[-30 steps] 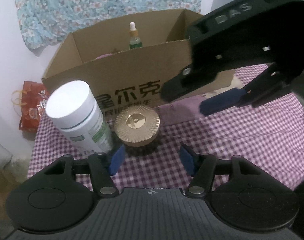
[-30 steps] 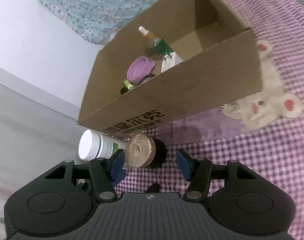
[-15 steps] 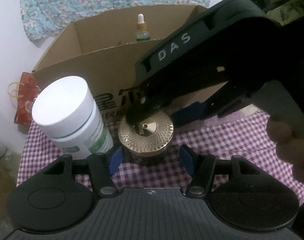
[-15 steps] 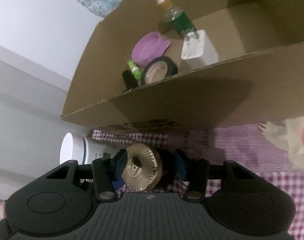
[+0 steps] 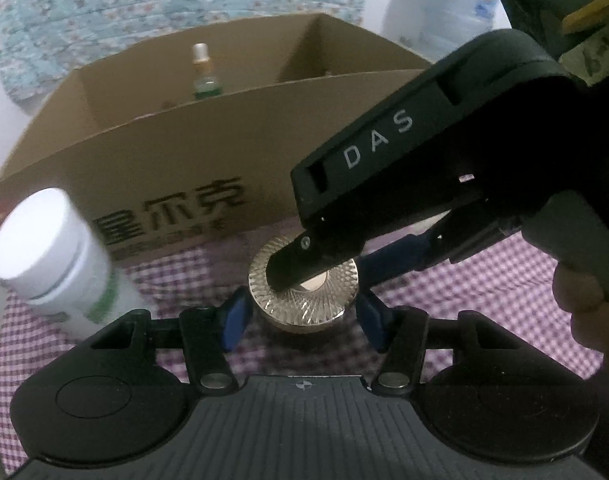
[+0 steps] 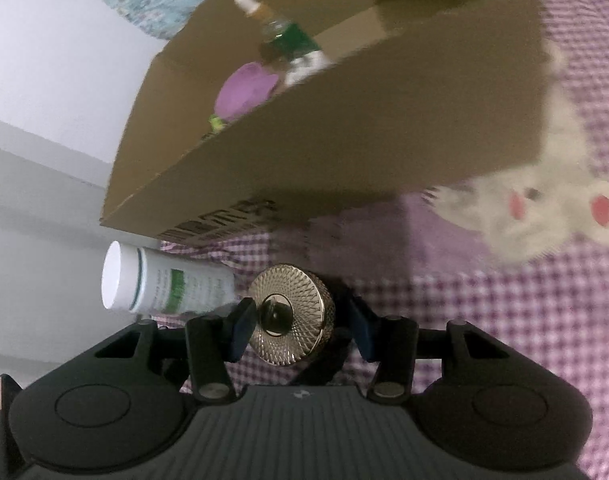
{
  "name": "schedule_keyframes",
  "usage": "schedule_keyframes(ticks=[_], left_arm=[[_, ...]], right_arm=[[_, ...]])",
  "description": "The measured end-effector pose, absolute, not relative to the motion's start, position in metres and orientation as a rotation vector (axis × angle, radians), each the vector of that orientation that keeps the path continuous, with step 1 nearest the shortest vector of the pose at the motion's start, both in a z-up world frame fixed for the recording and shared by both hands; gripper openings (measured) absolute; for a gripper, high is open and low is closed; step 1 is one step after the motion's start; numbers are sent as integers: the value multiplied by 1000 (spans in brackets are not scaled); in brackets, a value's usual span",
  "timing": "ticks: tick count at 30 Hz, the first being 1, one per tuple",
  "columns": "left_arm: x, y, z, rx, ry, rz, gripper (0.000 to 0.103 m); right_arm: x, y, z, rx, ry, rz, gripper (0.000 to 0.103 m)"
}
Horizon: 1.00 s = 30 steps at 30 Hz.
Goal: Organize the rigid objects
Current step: 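Lift the gold-lidded jar with the right gripper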
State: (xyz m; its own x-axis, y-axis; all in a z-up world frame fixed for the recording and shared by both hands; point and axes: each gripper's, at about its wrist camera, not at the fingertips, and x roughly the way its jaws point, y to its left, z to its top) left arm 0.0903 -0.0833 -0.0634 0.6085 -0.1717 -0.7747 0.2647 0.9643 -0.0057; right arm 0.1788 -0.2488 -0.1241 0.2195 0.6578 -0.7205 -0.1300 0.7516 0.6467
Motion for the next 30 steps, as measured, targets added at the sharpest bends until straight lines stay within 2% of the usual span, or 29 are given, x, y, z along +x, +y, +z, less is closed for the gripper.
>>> schedule_keyframes(ticks=[30], left_arm=[[103,-116,-68,138,941,-283,56]], right_arm=[[155,-278,-136,615,1249,520,58]])
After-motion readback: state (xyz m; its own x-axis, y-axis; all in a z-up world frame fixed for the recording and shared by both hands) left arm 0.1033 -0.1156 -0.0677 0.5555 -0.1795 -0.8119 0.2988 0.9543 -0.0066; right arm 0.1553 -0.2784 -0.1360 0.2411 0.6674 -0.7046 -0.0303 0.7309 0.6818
